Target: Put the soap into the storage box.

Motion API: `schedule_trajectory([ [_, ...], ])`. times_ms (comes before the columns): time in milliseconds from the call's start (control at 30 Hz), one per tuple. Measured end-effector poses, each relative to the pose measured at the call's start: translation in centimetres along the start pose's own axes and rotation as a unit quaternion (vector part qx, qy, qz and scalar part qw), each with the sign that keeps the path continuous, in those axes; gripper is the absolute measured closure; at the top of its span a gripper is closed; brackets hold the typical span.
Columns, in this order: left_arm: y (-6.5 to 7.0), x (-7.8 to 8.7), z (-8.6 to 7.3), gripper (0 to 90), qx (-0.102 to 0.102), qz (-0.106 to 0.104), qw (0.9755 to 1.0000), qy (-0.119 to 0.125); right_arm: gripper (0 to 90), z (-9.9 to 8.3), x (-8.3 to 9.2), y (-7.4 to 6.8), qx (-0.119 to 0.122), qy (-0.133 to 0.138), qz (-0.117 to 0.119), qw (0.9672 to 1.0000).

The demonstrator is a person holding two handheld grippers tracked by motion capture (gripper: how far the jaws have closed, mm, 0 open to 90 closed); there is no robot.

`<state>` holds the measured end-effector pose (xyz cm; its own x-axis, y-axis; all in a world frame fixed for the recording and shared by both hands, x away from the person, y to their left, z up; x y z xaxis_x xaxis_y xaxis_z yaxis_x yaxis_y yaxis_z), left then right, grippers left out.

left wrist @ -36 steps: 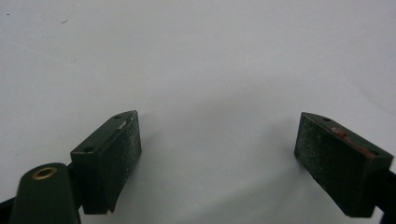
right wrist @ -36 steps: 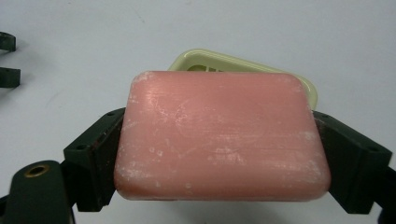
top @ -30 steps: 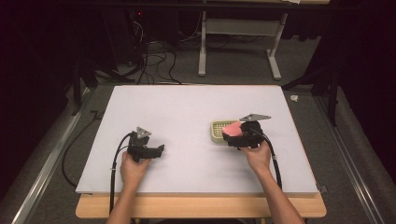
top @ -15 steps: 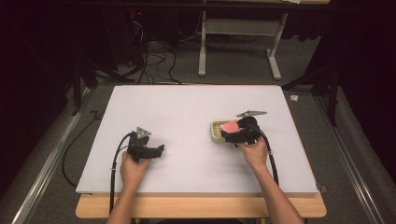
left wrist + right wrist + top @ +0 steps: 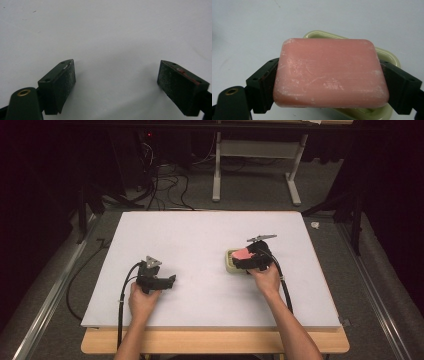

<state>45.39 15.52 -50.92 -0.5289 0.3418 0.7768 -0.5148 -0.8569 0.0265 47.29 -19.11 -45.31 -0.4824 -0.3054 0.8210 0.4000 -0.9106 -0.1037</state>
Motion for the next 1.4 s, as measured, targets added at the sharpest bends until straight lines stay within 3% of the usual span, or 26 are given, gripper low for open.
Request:
schedule_trajectory([
  [300,0.0,0.0,0.0,15.6,0.0,0.0,1.0,0.0,13.8,0.2,-1.2,0.2,-0.015,-0.024,-0.012,0.9995],
  [833,0.0,0.0,0.0,15.7,0.0,-0.001,1.0,0.0,13.5,0.2,-2.0,0.5,-0.028,-0.034,-0.022,0.9988],
  [1400,0.0,0.0,0.0,15.7,0.0,-0.001,1.0,0.0,12.2,0.5,-1.2,0.3,-0.023,-0.01,-0.022,0.9994],
])
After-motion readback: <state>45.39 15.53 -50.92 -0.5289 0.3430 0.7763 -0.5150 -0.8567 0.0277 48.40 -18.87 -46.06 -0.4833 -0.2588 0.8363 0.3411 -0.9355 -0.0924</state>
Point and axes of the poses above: each handheld gripper's, and its own axes: x roughly backward along the jaws, z roughly out of its top, y roughly to its right, the point moved 3 cm from there along -x, roughly forward along the jaws, and after that the axes turned 8 degrees about -y, right-handed, at the moved point
